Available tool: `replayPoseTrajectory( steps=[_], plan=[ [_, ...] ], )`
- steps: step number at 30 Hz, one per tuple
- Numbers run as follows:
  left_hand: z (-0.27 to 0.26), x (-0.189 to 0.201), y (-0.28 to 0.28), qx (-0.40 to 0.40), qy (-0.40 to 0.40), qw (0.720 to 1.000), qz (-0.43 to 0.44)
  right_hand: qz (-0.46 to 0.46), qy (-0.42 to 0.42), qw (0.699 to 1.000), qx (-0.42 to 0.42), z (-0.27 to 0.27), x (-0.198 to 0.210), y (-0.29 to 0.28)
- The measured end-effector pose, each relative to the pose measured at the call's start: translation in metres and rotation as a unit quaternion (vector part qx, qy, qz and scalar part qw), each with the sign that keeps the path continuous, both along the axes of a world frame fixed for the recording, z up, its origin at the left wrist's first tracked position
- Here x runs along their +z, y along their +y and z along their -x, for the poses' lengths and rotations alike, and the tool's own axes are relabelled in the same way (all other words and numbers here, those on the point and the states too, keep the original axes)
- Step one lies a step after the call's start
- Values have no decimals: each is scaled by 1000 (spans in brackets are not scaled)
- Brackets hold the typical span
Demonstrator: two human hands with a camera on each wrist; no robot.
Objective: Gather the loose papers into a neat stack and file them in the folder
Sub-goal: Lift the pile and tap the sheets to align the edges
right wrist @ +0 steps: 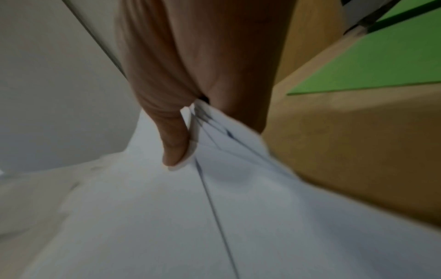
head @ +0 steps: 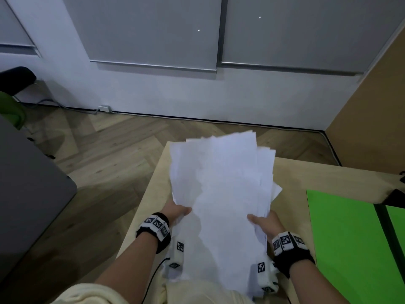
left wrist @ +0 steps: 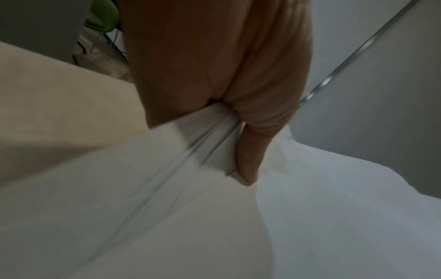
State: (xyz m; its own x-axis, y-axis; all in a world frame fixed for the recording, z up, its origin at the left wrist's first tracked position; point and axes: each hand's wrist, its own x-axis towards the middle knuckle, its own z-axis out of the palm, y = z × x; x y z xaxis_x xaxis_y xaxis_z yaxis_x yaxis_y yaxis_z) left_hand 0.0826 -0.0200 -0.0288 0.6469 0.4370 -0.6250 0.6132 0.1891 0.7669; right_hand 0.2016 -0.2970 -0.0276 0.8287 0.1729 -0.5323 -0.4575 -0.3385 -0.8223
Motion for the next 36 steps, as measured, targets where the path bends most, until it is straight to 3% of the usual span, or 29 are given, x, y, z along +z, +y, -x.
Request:
replayPoseTrajectory(
  steps=[5,9,11,15,20,26,31,34,36],
  plan=[
    [-23,101,7,-3,-175,984,-11,-125,-158,979,-41,-24,100,3],
    [-24,162,22,-55,-226,972,12,-248,-206,947,-5,-27,168,-9],
    [-22,167,25,-70,-227,971,-4,-262,-195,945,14,-28,171,-11],
    [-22,162,3,-119,-225,963,-83,-183,-175,967,-26,-20,151,1],
    [-28,158,-24,-71,-259,958,-98,-189,-185,957,-116,-12,146,13],
    [-32,183,-12,-78,-275,952,-109,-203,-275,939,-45,-18,184,3],
    [-25,173,8,-142,-176,963,-147,-134,-229,962,54,-19,178,-5],
    [-23,167,-4,-152,-190,958,-154,-121,-201,972,21,-16,166,7],
    [-24,165,-8,-102,-216,961,-139,-141,-227,964,-3,-17,167,12]
  ],
)
